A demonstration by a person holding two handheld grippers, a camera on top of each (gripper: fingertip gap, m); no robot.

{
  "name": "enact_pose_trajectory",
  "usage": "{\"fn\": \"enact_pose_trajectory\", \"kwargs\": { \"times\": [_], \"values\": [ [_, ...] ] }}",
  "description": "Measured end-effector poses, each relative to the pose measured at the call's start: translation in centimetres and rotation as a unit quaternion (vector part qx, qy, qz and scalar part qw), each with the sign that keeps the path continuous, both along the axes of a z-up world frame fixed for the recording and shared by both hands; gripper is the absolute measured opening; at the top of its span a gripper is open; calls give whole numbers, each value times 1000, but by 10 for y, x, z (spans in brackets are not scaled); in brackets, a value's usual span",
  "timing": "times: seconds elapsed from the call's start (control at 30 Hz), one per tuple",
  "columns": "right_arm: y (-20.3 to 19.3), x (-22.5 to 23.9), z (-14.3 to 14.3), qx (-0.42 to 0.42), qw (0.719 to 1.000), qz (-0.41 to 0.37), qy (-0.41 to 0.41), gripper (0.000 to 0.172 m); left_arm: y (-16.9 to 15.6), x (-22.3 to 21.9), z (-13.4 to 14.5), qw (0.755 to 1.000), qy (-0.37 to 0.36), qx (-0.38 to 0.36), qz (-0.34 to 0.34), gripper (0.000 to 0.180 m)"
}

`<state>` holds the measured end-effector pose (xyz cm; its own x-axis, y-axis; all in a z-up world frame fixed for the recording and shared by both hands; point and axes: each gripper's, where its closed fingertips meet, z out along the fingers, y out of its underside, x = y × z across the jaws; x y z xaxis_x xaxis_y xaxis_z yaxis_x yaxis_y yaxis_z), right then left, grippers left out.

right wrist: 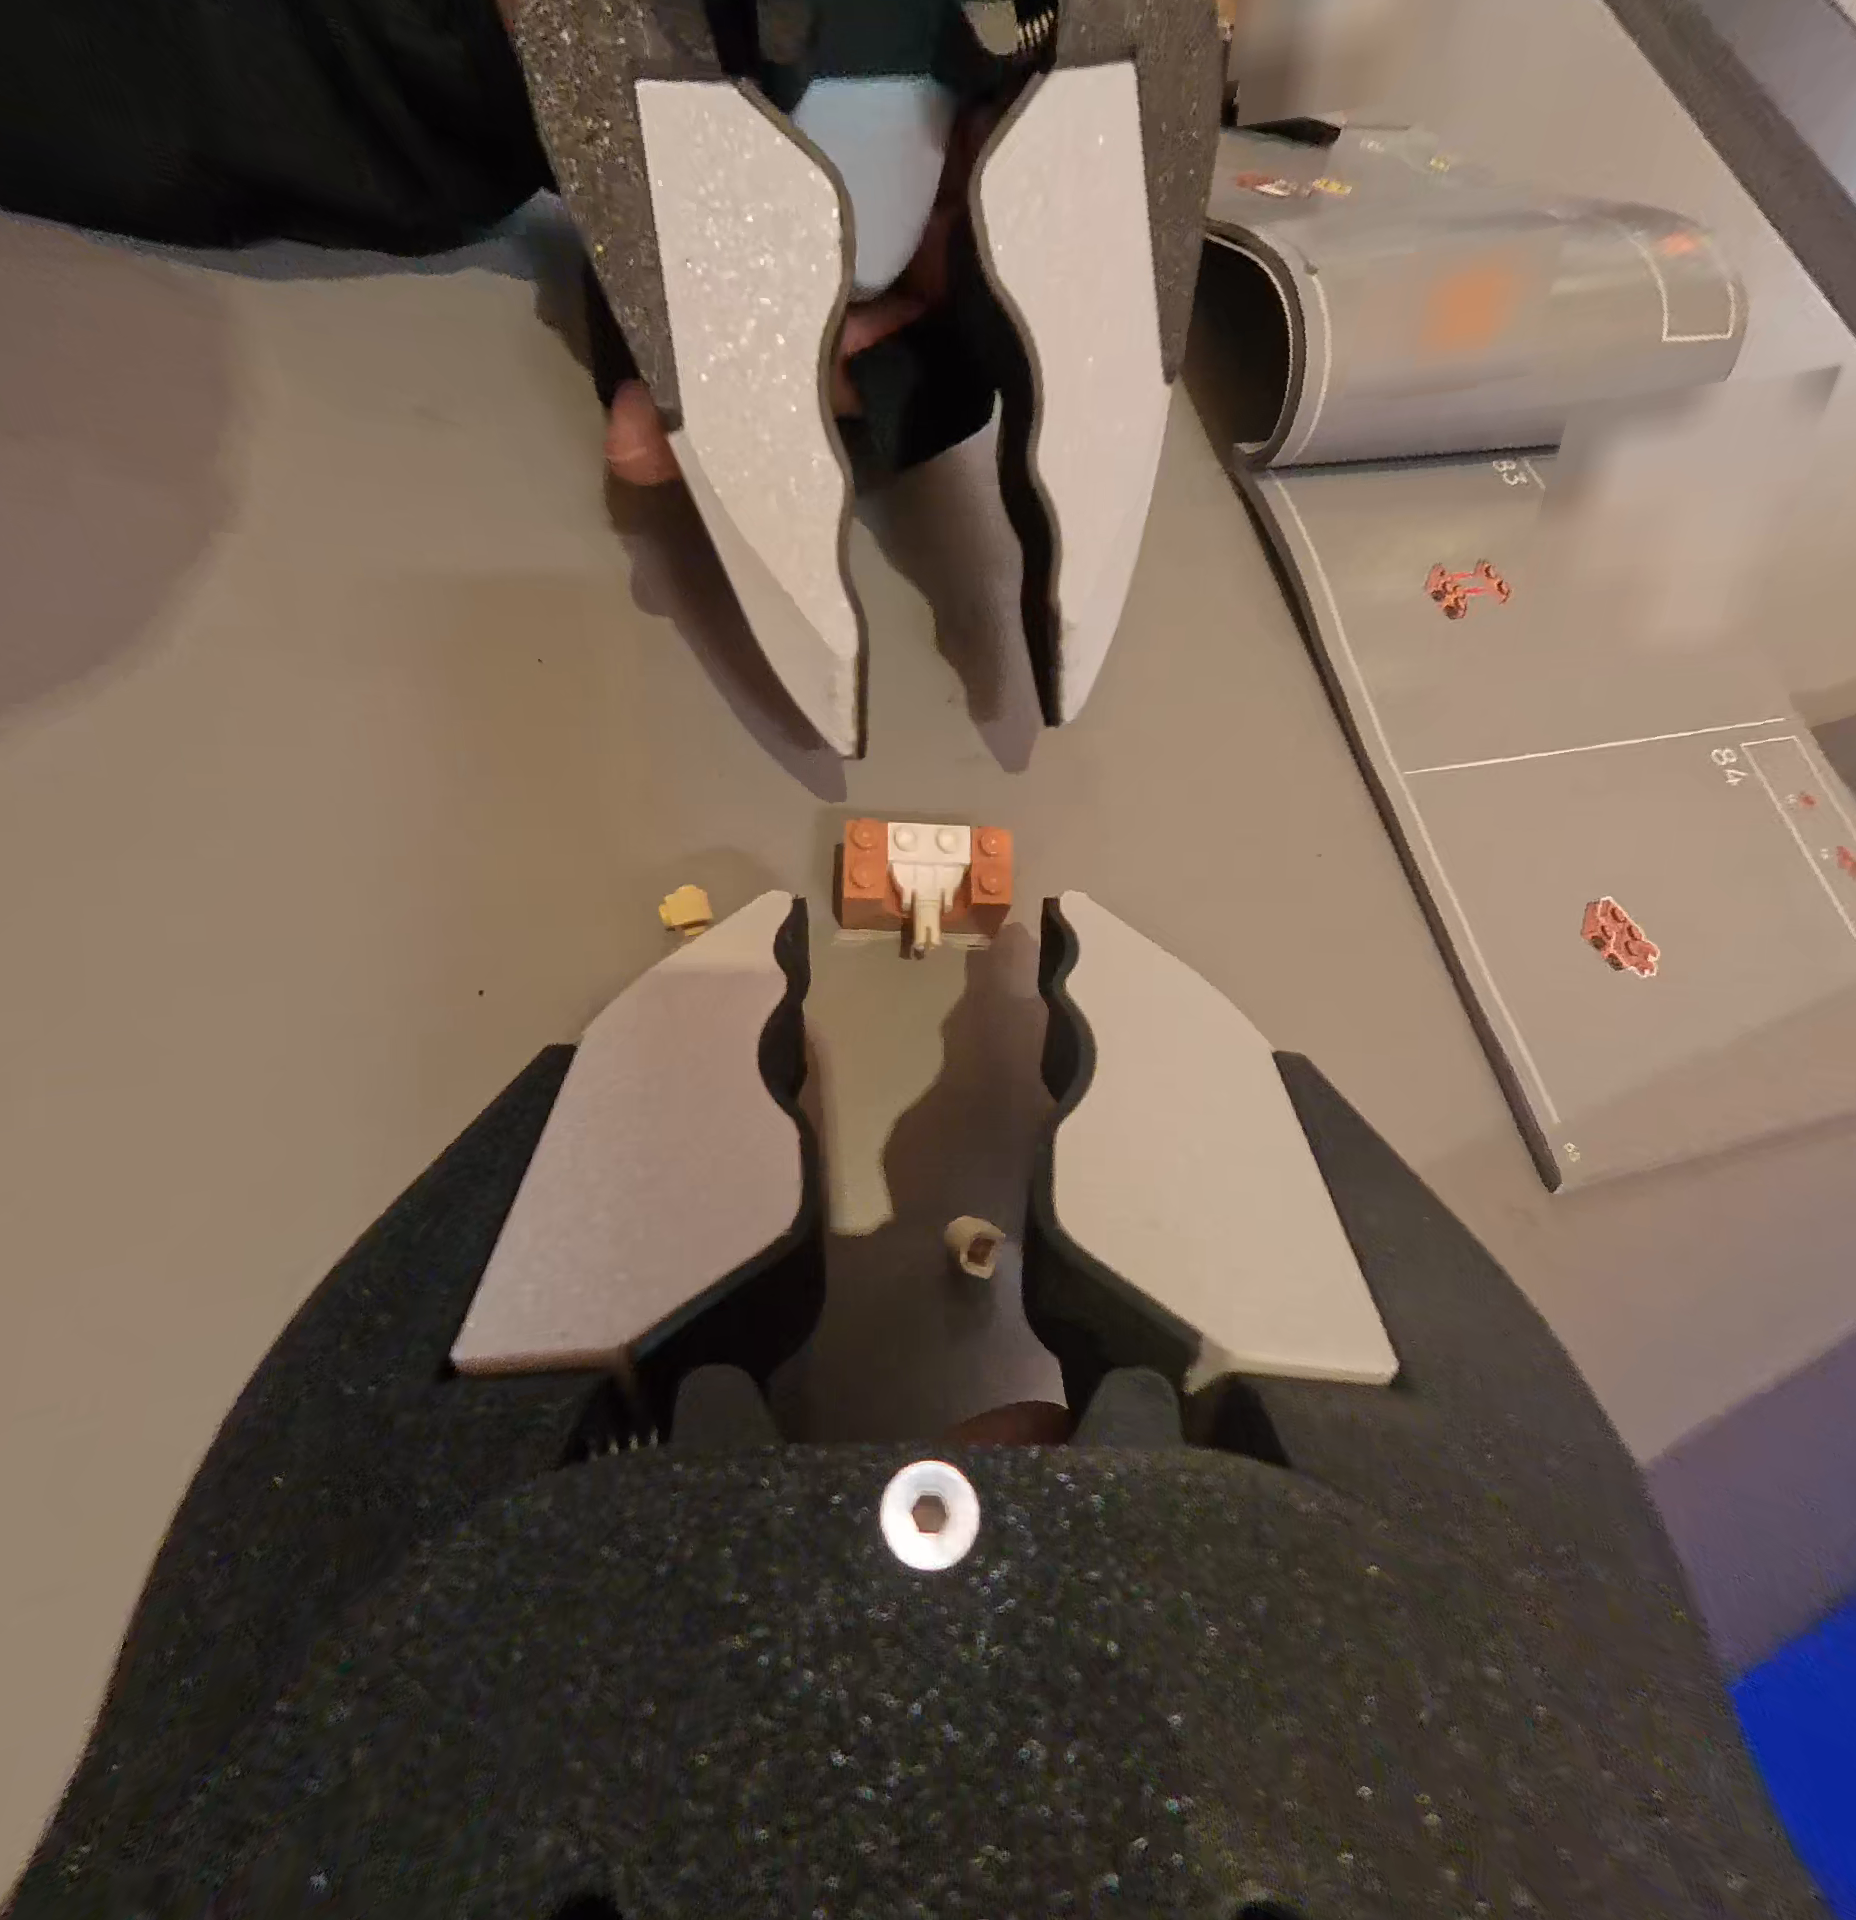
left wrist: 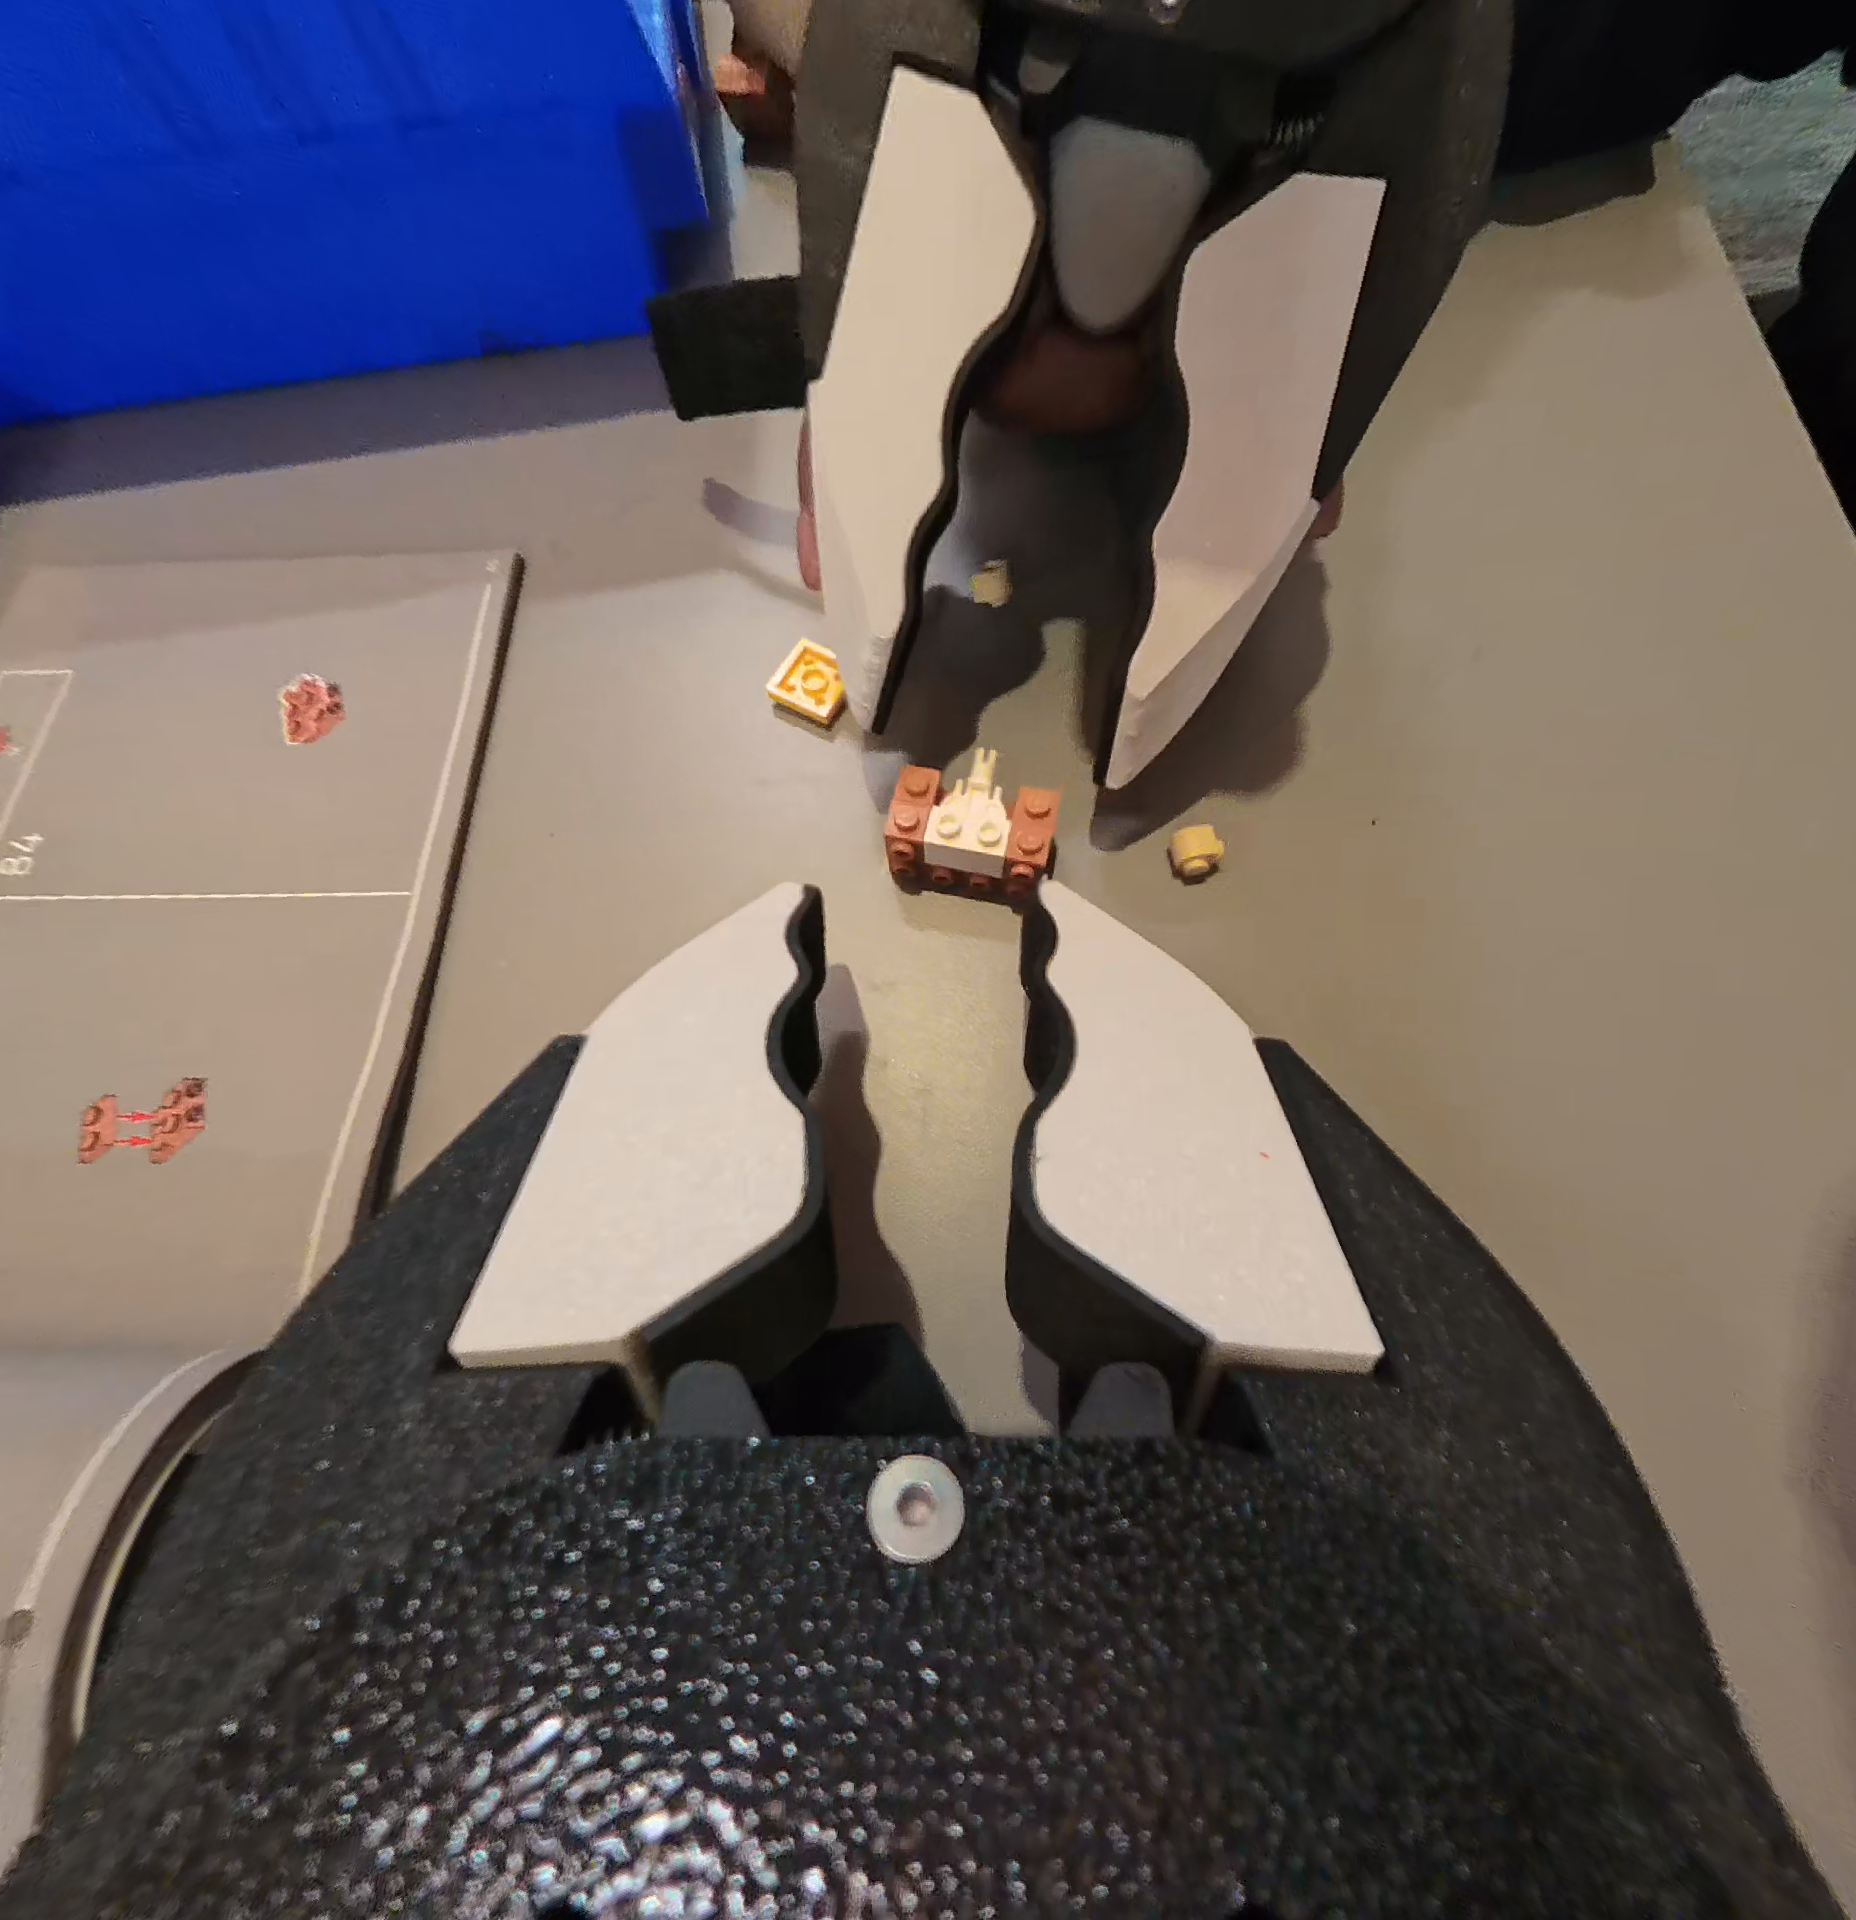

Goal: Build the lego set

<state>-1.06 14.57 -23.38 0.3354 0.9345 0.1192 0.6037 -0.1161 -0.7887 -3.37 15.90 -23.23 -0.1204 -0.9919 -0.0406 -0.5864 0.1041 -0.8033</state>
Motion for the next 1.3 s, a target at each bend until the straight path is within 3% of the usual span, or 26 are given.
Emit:
{"fn": "enact_pose_trajectory", "kwargs": {
  "times": [0.2,0.87,1.3],
  "values": [
    [-1,-1,0,10,1000,3,-4,39,3,5,6,999,-25,28,3,34],
    [9,4,12,-70,995,-20,70,35,13,5,12,999,-43,2,31,31],
    [4,3,13,-33,998,-9,60,35,9,3,9,999,-31,1,18,31]
  ]
}}
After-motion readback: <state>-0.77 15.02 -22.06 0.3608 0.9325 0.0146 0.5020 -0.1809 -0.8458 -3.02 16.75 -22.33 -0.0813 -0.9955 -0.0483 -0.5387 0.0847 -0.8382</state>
